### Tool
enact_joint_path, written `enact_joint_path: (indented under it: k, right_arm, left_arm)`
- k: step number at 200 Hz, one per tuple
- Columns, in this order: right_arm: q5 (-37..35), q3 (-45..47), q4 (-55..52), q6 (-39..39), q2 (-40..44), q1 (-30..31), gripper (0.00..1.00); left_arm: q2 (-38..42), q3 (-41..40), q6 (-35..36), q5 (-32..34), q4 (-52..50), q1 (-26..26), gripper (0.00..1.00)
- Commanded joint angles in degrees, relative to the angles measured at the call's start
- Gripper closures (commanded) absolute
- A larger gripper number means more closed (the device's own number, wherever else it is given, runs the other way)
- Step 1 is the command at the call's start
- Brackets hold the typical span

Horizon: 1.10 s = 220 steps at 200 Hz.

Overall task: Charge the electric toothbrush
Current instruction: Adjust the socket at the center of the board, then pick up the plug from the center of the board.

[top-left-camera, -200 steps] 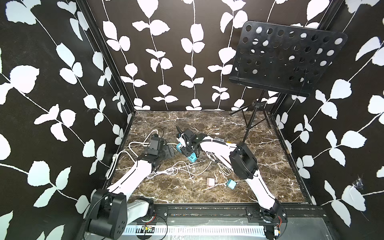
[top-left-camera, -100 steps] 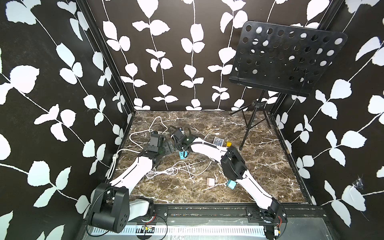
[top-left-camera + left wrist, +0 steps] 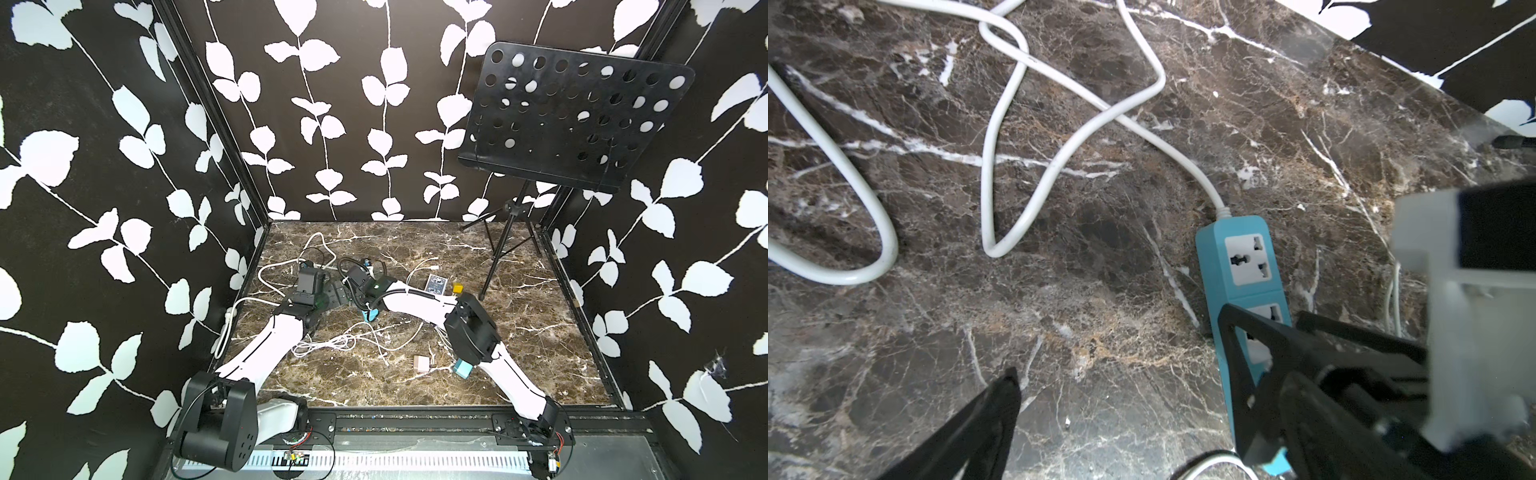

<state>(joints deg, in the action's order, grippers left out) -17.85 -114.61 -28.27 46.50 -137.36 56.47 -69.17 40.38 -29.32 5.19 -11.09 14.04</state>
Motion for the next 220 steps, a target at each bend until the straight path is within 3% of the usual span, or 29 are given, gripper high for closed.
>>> enact_joint_path:
  k: [1, 36, 55, 64, 137, 171, 220]
  right_arm:
    - [-1.8, 4.4, 5.4, 0.3, 8.9, -0.1, 0.19]
    - [-0.2, 20.1, 7.6, -1.9, 22.8, -1.8, 0.12]
    - [-0.2, 28.7, 5.7, -4.0, 30.7, -2.9, 0.06]
    - [0.4, 33.3, 5.2, -4.9, 34.9, -3.7, 0.01]
    - [14.1, 63.5, -1.4, -3.4, 64.9, -10.3, 0.01]
    - [23.8, 73.3, 2.2, -0.9, 76.0, -15.0, 0.03]
    - [30.2, 76.8, 2.2, -1.3, 81.9, -19.0, 0.07]
  left_arm:
    - [2.6, 1.6, 2.0, 0.3, -2.5, -0.2, 0.01]
    - [5.0, 2.2, 5.2, -3.2, -3.7, 0.2, 0.01]
    - [5.5, 3.2, 8.3, -4.2, -4.7, 3.4, 0.01]
    - [5.5, 3.9, 10.1, -4.1, -5.6, 6.1, 0.01]
    - [-2.4, 7.1, 32.0, -8.7, -7.5, 36.6, 0.02]
    - [-7.7, 6.7, 39.7, -18.9, -3.7, 40.3, 0.08]
    - [-17.8, 13.6, 48.3, -20.6, -12.4, 43.9, 0.18]
